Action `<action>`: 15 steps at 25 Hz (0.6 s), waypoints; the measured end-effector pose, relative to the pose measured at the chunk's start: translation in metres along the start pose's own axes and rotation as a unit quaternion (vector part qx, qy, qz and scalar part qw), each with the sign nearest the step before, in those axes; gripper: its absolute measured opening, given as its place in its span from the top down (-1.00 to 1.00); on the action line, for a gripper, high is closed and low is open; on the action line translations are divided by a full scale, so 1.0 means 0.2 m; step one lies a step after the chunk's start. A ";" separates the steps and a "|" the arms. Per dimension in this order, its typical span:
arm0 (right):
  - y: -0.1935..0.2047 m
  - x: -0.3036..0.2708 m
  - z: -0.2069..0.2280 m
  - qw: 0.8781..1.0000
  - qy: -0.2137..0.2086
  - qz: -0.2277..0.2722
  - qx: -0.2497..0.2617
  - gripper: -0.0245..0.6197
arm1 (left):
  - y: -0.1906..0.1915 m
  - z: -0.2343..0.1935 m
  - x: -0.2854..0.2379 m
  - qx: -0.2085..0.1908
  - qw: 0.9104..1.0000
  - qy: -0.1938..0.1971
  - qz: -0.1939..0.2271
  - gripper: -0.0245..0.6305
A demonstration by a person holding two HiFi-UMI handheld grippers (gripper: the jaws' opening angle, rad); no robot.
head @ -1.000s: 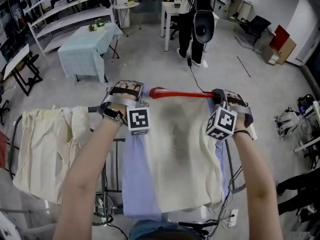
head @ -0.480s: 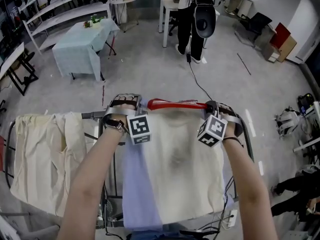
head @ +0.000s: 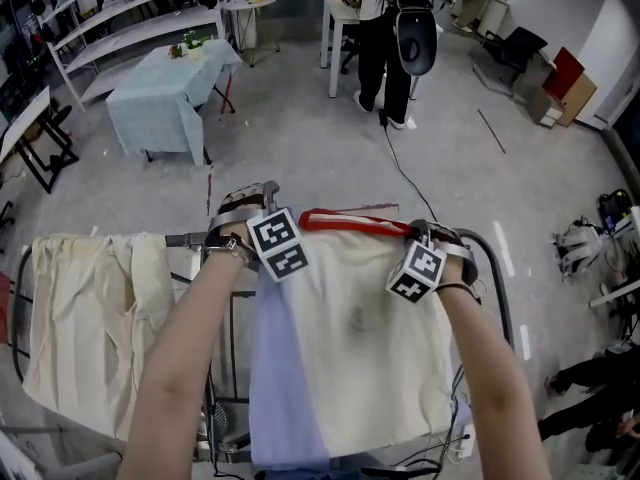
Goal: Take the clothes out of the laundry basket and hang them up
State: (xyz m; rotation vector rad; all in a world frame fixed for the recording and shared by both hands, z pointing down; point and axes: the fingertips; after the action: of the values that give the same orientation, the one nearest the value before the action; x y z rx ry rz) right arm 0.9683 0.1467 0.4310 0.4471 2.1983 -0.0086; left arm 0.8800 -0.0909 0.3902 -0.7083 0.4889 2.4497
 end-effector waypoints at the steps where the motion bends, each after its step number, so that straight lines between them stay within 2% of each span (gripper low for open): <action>1: 0.01 0.00 0.02 1.000 0.005 -0.001 -0.013 0.89 | 0.00 -0.02 0.01 0.010 1.000 0.008 -0.001 0.13; 3: 0.03 0.01 0.07 0.998 0.018 0.001 -0.053 0.78 | 0.00 -0.05 0.04 0.027 0.999 0.024 0.000 -0.09; 4: 0.03 0.02 0.10 0.997 0.022 0.005 -0.077 0.54 | 0.00 -0.06 0.06 0.035 0.999 0.031 0.001 -0.17; 6: 0.04 0.03 0.12 0.993 0.019 0.011 -0.115 0.28 | 0.01 -0.06 0.10 0.048 0.998 0.045 0.001 -0.26; 9: 0.05 0.07 0.10 0.992 -0.001 0.015 -0.123 0.07 | 0.04 -0.05 0.16 0.057 0.996 0.065 -0.002 -0.37; 15: 0.05 0.20 0.03 0.993 -0.003 0.034 -0.109 -0.05 | 0.03 -0.01 0.31 0.062 0.997 0.056 0.005 -0.43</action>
State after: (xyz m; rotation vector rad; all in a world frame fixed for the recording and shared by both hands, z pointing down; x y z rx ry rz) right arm 0.9537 0.1684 0.3972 0.3972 2.1468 0.2646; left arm 0.8323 -0.0718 0.3536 -0.7950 0.6825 2.3734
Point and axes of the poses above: the fingertips, and each gripper's own axes: x backward along the fingers, z to its right, y out of its underside, and after that the axes turned 7 degrees about -y, right-handed
